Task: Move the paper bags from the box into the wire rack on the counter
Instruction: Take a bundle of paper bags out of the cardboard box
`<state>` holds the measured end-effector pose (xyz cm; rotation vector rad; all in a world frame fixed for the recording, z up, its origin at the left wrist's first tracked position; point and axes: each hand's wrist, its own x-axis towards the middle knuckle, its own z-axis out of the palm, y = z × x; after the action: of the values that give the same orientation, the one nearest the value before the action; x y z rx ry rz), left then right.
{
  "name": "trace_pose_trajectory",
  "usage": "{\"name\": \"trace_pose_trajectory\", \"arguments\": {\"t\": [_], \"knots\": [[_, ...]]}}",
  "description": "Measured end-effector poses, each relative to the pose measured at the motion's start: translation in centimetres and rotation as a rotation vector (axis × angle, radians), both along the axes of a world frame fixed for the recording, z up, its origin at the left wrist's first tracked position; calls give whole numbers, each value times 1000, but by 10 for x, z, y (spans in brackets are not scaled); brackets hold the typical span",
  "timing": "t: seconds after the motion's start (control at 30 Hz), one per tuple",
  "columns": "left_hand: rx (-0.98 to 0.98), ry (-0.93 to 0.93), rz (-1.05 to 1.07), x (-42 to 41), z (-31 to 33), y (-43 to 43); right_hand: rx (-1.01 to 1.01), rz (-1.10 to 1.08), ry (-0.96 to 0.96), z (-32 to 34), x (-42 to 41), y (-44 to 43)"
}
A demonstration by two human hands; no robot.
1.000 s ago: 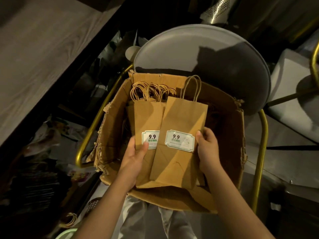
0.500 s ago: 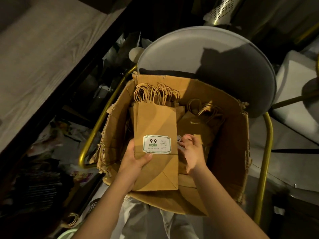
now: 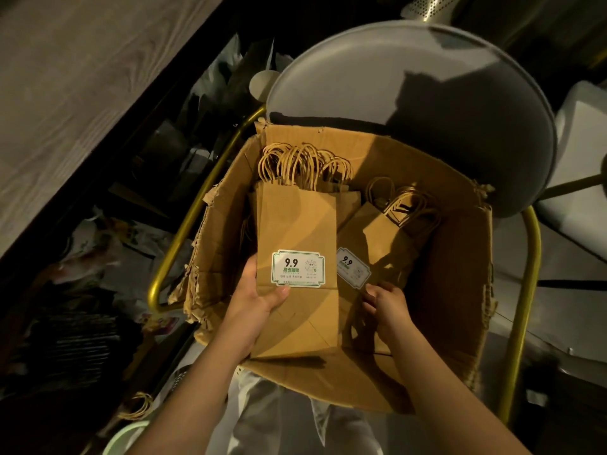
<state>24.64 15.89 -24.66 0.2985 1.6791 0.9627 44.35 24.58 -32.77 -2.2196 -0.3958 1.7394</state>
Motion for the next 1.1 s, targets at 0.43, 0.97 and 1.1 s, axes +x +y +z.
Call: {"name": "trace_pose_trajectory", "arguments": {"t": [0.43, 0.97, 1.1], "knots": [[18, -14, 19, -2, -7, -3, 3, 47, -269, -21, -22, 11], [14, 16, 27, -5, -12, -9, 171, -140, -92, 0, -30, -1], [8, 31, 22, -3, -9, -8, 356, 45, -300, 9, -7, -12]]}}
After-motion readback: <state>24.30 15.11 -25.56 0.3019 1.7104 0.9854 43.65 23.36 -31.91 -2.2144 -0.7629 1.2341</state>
